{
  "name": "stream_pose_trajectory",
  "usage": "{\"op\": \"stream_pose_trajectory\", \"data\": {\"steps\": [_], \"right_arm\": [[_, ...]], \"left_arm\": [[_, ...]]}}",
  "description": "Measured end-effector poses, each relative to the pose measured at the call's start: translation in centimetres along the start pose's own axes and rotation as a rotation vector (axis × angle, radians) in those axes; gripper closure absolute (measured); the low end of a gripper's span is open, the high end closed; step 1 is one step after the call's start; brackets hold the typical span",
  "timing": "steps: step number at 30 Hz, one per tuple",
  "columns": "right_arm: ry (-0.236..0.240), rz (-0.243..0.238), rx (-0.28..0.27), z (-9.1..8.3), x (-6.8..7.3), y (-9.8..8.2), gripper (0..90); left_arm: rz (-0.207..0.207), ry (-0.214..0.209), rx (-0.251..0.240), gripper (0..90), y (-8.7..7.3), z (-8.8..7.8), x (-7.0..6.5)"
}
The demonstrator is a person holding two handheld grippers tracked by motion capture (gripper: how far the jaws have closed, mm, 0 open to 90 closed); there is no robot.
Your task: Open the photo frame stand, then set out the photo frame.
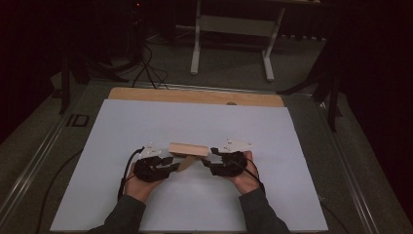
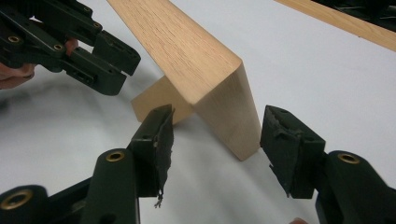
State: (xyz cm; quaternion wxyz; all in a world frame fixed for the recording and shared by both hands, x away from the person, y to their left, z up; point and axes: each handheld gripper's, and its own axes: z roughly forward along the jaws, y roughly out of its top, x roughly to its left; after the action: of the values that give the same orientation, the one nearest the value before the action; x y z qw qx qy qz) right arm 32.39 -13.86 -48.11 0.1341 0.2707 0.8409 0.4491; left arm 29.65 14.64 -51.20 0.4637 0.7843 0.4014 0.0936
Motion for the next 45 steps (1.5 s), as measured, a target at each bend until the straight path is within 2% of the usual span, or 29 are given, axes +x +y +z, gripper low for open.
{"op": "stream_pose_trajectory", "data": {"steps": [4, 9, 14, 24, 29, 40, 45], "right_arm": [[0.003, 0.001, -0.004, -0.2, 0.0, 0.1, 43.3], [0.011, 0.004, -0.02, -0.8, 0.0, 0.4, 42.5], [0.016, 0.005, -0.032, -1.2, 0.0, 0.5, 42.5], [0.018, 0.004, -0.066, -2.0, 0.1, 1.1, 42.5], [0.02, 0.02, -0.086, -2.4, 0.1, 1.3, 42.5], [-0.017, 0.061, -0.15, -3.4, -0.6, 1.4, 45.7], [-0.058, 0.093, -0.172, -3.8, -1.2, 1.2, 48.8]], "left_arm": [[0.004, -0.006, 0.001, 60.2, 0.0, -0.2, -0.1], [0.023, -0.036, -0.01, 61.2, 0.3, -0.8, -0.4], [0.039, -0.04, -0.017, 61.2, 0.5, -1.3, -0.7], [0.044, -0.045, -0.02, 61.9, 0.6, -1.5, -0.8], [0.048, -0.046, -0.022, 62.8, 0.7, -1.5, -0.8], [0.053, -0.052, -0.03, 64.2, 0.8, -1.8, -0.9], [0.073, -0.055, -0.032, 67.6, 1.0, -2.0, -1.1]]}}
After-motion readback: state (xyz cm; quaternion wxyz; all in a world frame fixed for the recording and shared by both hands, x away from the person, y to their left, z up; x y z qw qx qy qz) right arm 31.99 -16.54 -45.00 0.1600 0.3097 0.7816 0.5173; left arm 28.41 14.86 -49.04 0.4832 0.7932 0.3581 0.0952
